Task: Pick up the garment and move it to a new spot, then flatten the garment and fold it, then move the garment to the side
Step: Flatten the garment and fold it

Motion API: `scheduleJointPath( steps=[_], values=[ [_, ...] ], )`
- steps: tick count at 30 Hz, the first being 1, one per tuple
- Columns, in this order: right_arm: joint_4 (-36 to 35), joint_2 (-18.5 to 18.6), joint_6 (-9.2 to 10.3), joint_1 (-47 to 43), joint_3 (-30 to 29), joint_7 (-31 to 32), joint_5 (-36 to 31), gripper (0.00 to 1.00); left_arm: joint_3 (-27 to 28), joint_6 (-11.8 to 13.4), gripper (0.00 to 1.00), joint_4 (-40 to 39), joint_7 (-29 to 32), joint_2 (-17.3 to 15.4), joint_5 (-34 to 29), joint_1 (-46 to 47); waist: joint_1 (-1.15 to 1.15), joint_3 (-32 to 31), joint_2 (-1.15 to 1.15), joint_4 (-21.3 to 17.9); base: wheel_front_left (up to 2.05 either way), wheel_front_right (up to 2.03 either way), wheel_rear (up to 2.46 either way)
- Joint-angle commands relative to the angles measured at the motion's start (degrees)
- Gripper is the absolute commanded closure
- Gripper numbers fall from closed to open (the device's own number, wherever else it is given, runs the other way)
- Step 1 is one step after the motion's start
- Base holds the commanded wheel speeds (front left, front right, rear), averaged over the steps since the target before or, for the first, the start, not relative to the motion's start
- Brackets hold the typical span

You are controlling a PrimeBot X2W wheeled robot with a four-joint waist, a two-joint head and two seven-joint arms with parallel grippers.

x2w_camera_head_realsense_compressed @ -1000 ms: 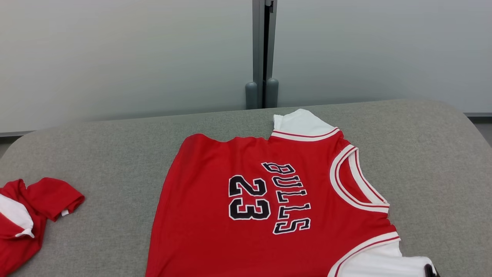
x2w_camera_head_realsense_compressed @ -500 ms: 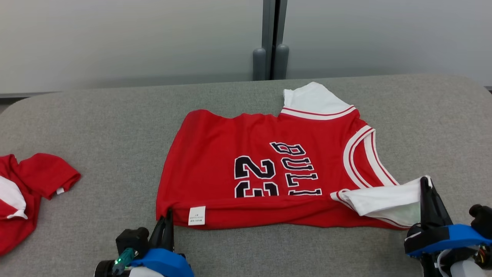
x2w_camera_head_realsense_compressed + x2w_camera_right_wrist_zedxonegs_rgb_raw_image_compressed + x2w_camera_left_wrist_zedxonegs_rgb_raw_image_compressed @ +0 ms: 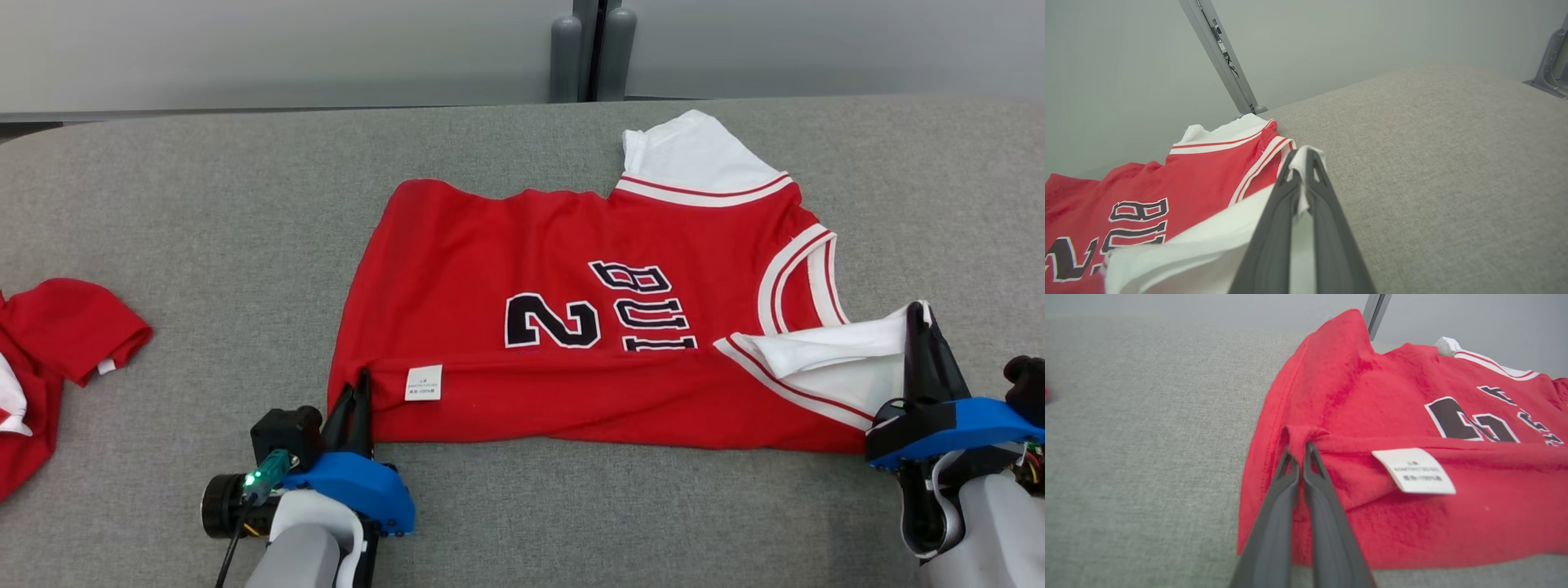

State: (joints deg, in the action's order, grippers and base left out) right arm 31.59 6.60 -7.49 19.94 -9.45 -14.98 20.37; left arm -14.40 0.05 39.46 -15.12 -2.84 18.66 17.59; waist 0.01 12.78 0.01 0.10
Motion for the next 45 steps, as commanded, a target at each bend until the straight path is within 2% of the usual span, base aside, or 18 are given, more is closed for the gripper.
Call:
scheduleJointPath(
  steps=[1, 6, 8, 9, 10, 16, 21, 27, 31, 34, 35, 36, 37, 42, 45],
  values=[
    [0.4, 0.4, -0.01, 1.2, -0.2, -0.3, -0.8, 1.00, 0.1, 0.5, 1.00, 0.2, 0.0, -0.1, 0.0, 1.6, -0.01, 0.4, -0.01, 0.1, 0.00, 0.00, 0.00],
    [1.4, -0.1, -0.01, 3.6, -1.0, -0.3, -3.0, 1.00, -0.1, 1.0, 1.00, -0.1, 0.0, -0.1, -0.3, 3.8, -0.01, 2.2, -0.01, 0.2, 0.00, 0.00, 0.00],
    [1.1, -0.4, -0.01, 4.4, -1.0, -0.3, -3.6, 1.00, 0.0, 1.4, 0.34, -0.6, 0.0, -0.1, -0.4, 4.2, -0.01, 2.7, -0.01, 0.1, 0.00, 0.00, 0.00],
    [0.9, -0.6, -0.01, 4.6, -0.9, -0.3, -3.7, 0.50, 0.1, 1.6, 0.00, -1.0, 0.0, -0.1, -0.3, 4.2, -0.01, 2.9, -0.01, 0.1, 0.00, 0.00, 0.00],
    [0.9, -0.8, -0.01, 4.6, -0.7, -0.3, -3.7, 0.00, 0.3, 1.8, 0.00, -1.4, 0.0, -0.1, -0.3, 4.2, -0.01, 3.1, -0.01, 0.1, 0.00, 0.00, 0.00],
    [-3.4, -2.0, -0.01, 2.4, -2.8, -0.3, -3.8, 0.00, 3.2, 3.5, 0.00, -7.8, -0.1, -0.1, 0.7, 0.9, -0.01, 3.3, -0.01, -0.2, 0.00, 0.00, 0.00],
    [-6.0, -2.7, -0.01, -1.0, -4.3, -0.3, -3.1, 0.00, 3.7, 3.1, 0.00, -10.6, -0.1, -0.1, 2.2, -3.5, -0.01, 2.8, -0.01, -0.8, 0.00, 0.00, 0.00],
    [-5.9, -3.3, -0.01, -4.4, -6.1, -0.3, -2.9, 0.00, 3.2, 2.9, 0.00, -6.4, -0.1, -0.1, 3.1, -5.5, -0.01, 2.7, -0.01, -1.6, 0.00, 0.00, 0.00],
    [-3.7, -3.5, -0.01, -5.4, -4.4, -0.3, -3.5, 0.00, 3.7, 3.4, 0.00, -3.3, 0.2, -0.1, 3.3, -4.4, -0.01, 2.9, -0.01, -2.4, 0.00, 0.00, 0.00],
    [-0.3, -3.3, -0.01, -5.7, -3.0, -0.3, -4.9, 0.00, 3.1, 2.6, 0.00, -0.9, 0.4, 0.0, 3.9, -4.0, -0.01, 2.9, -0.01, -2.6, 0.00, 0.00, 0.00],
    [0.4, -3.2, -0.01, -5.4, -3.1, -0.3, -5.1, 0.00, 2.8, 2.4, 0.53, 0.1, 0.4, 0.0, 4.2, -3.9, -0.01, 2.8, -0.01, -2.6, 0.00, 0.00, 0.00],
    [1.2, -3.2, -0.01, -5.2, -3.1, -0.3, -5.6, 0.00, 2.5, 2.2, 0.68, 1.0, 0.4, 0.0, 4.6, -3.6, -0.01, 2.8, -0.01, -2.6, 0.00, 0.00, 0.00],
    [2.4, -3.2, -0.01, -5.0, -2.6, -0.3, -6.0, 0.00, 1.9, 2.0, 1.00, 2.0, 0.5, 0.1, 5.0, -3.3, -0.01, 2.8, -0.01, -2.6, 0.00, 0.00, 0.00],
    [7.7, -3.2, -0.01, -4.0, -1.5, -0.1, -7.5, 0.00, 0.5, 1.2, 1.00, 4.1, 0.5, 0.1, 6.7, -2.6, -0.01, 2.8, -0.01, -2.2, 0.00, 0.00, 0.00],
    [11.6, -3.6, -0.01, -3.8, 1.1, 0.3, -7.4, 0.00, -0.1, 0.9, 1.00, 4.5, 0.5, 0.2, 7.7, -2.7, -0.01, 2.7, -0.01, -1.9, 0.00, 0.00, 0.00]
  ],
)
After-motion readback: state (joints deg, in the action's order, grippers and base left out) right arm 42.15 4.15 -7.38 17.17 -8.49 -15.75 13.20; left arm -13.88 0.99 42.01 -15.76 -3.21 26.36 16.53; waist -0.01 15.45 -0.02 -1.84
